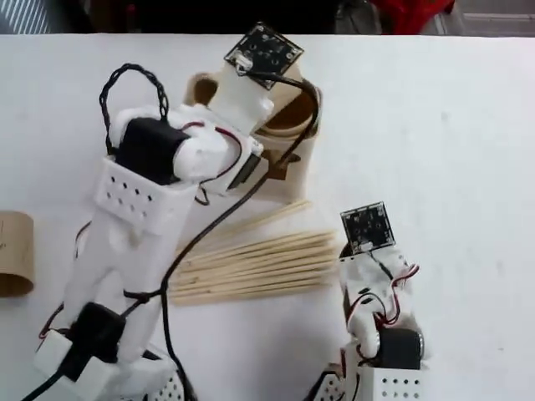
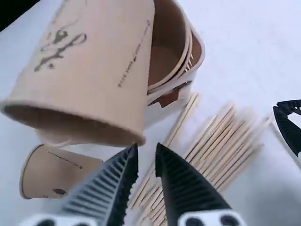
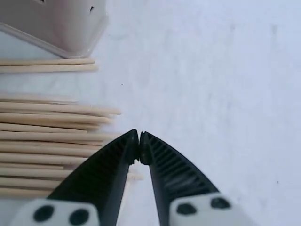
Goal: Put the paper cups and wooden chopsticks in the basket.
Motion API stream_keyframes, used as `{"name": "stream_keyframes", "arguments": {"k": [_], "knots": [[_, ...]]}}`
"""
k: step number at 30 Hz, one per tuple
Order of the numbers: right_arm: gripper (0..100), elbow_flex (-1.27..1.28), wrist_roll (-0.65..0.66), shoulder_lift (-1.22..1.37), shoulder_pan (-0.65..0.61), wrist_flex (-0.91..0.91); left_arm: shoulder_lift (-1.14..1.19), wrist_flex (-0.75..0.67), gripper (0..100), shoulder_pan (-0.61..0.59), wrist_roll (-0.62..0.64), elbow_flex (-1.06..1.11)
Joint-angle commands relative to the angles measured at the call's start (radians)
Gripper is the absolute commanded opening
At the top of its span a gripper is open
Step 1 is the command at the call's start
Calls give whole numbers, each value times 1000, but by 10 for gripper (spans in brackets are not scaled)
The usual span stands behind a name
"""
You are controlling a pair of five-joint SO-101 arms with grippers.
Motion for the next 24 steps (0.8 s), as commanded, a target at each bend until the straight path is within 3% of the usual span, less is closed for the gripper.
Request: {"name": "stream_keyframes", "arguments": {"k": [1,12,20,24], "knots": [[18,-6,-9,-12,10,2,-5,-49,101,-18,-15,-41],[18,-5,-9,-8,-41,7,-7,-178,102,-12,-6,-41],[18,-5,-9,-10,-41,7,2,-402,102,5,-5,-32],[18,-5,-9,-12,-41,7,-12,-397,102,30,-5,-43]]}}
